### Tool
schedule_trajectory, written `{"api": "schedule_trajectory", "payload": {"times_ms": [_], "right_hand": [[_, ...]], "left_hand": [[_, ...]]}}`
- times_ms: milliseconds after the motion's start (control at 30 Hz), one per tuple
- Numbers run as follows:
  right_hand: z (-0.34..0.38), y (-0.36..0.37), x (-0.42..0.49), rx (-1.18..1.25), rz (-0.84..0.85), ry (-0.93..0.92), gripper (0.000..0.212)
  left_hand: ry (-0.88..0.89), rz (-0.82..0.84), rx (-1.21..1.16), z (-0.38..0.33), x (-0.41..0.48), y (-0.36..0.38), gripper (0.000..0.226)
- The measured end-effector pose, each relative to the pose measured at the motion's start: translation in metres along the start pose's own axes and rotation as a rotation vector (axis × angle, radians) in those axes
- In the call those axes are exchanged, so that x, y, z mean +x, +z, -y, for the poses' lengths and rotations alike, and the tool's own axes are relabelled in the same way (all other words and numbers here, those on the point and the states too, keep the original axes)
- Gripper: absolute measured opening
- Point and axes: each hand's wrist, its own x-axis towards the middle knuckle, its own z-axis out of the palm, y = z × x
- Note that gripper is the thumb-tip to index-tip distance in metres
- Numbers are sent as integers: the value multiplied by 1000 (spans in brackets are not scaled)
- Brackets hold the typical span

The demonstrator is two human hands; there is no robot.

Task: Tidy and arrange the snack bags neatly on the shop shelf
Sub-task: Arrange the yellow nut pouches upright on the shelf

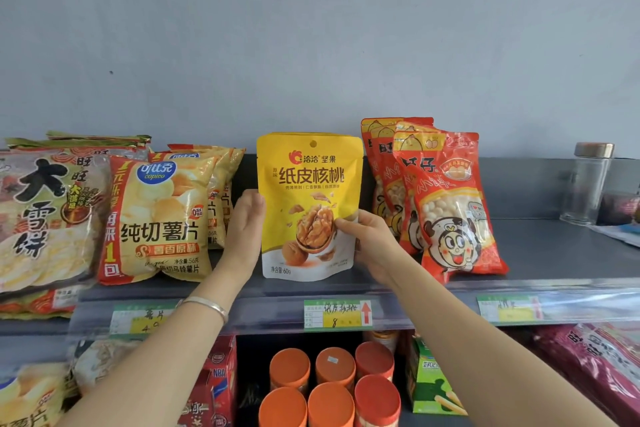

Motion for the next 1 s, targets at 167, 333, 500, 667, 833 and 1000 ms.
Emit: {"api": "schedule_trajectory", "payload": {"times_ms": [167,333,500,667,833,1000], "right_hand": [[4,4,-9,-11,31,-18,11],[4,5,-12,-22,52,-31,14],[8,0,-12,-112,-40,-131,26],[12,-19,-15,-580,-279,-360,51],[28,-43,-20,-876,-281,-566,46],[34,-61,-20,-936,-217,-632,42]], "left_hand": [[-34,28,14,2,-3,3,20],[-5,-13,31,1,-4,2,19],[230,-328,290,-6,-6,-2,25],[501,-360,593,-16,-13,7,26],[516,-421,856,-29,-12,36,16],[454,-434,757,-31,1,40,26]]}}
